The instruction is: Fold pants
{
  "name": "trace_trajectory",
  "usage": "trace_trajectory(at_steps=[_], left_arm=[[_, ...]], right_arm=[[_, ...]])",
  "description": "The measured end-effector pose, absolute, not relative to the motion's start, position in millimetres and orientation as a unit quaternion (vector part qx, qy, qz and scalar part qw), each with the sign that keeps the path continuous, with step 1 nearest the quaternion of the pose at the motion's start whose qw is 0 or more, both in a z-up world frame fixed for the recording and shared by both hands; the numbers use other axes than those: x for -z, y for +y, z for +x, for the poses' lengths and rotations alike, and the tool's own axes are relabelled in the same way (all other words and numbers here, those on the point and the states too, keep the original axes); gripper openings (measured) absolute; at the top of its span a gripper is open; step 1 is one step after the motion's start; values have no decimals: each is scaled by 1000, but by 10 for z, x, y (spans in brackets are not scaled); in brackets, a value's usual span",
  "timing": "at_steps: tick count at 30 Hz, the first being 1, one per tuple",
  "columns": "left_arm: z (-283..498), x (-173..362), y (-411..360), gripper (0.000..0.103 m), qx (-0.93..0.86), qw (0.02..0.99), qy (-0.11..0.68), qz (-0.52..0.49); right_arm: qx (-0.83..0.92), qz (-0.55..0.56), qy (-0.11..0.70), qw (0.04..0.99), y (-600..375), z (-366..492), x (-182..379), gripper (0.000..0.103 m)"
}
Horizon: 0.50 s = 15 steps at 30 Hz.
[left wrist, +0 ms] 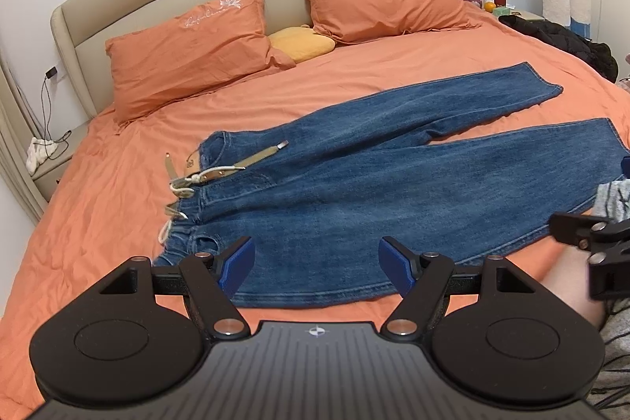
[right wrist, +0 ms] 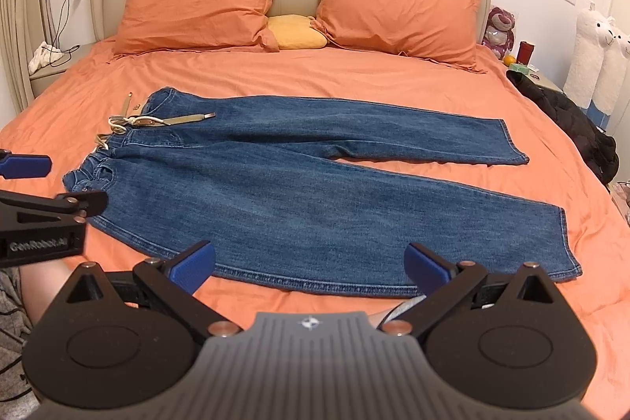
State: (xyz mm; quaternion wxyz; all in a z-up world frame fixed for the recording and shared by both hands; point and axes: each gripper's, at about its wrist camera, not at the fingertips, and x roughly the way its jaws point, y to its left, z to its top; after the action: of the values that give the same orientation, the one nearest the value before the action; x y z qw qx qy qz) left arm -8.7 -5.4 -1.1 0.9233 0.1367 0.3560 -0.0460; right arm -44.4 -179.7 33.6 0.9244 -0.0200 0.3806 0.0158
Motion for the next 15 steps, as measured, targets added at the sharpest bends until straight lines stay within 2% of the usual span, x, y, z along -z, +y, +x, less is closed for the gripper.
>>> trace_trajectory(at_steps=[7, 15], left_arm=[[384, -145, 327, 79, 48, 928, 343, 134], [1422, -131, 1140, 78, 56, 939, 330, 76]], right_arm=[[-8, -1, 364, 931, -2185, -62, -309, 98], [-3, -6, 357, 934, -2942, 812, -129, 97]])
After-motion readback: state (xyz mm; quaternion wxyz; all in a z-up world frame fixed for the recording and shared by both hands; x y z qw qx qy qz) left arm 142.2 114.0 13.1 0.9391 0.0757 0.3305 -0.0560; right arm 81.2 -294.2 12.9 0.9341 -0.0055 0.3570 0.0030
